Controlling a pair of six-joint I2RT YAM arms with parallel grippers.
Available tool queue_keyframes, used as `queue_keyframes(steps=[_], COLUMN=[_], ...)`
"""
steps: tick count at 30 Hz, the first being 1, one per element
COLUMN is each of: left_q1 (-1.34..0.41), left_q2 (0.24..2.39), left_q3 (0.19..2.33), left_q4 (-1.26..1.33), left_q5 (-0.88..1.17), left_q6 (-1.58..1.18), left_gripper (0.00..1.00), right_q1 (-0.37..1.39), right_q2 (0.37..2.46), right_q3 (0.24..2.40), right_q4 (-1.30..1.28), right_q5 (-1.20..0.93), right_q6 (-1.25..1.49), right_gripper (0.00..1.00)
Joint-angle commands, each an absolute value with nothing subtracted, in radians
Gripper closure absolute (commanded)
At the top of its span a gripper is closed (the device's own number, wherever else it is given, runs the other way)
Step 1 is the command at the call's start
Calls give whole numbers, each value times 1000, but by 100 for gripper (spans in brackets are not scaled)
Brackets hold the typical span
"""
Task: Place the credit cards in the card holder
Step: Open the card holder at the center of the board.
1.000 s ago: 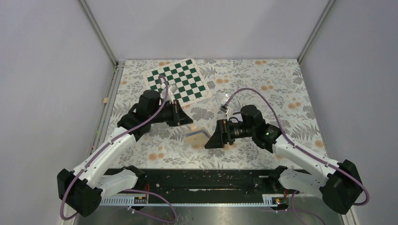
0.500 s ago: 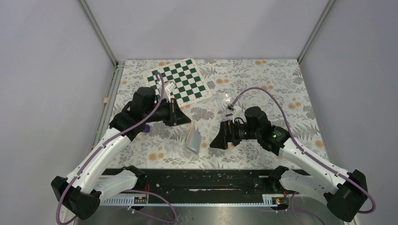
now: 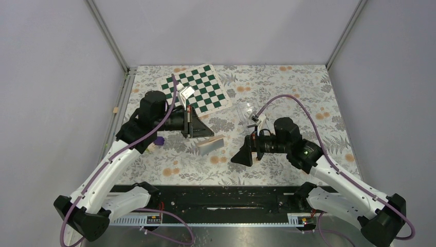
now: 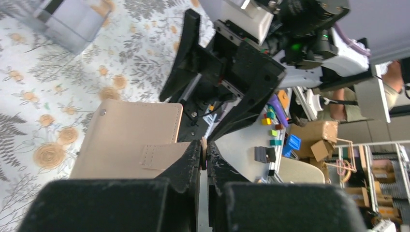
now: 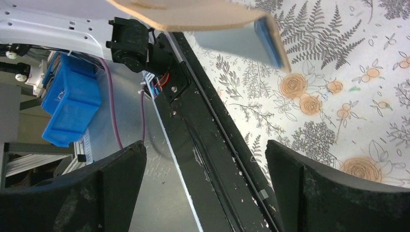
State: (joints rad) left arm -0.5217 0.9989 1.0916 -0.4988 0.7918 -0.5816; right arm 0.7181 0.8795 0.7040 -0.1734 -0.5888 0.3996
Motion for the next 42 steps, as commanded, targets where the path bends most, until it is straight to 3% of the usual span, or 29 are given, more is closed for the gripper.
queue_keyframes(steps=[1, 9, 20, 26, 35, 42], left_q1=[-530, -544, -553, -554, -555, -561], left_q2=[980, 980, 954, 965, 963, 967], left_q3=[1149, 1157, 1093, 1100, 1097, 1075], left_q4=[-370, -327, -68, -52, -52, -4], left_q5=[935, 1001, 1052, 1074, 1097, 1134], left_q6=[-634, -667, -848, -863, -868, -905], left_gripper=[100, 100, 100, 100, 100, 100], right_q1=[721, 721, 722, 721, 722, 722], right_q2=[909, 960, 975, 964, 889, 885], right_q3=[749, 822, 789, 816, 823, 820], right_q4=[-70, -46, 241, 195, 93, 155], right_q5=[-653, -609, -778, -734, -667, -741], right_q6=[384, 319, 417, 381, 271, 263], right_gripper=[1, 1, 2, 6, 3, 2])
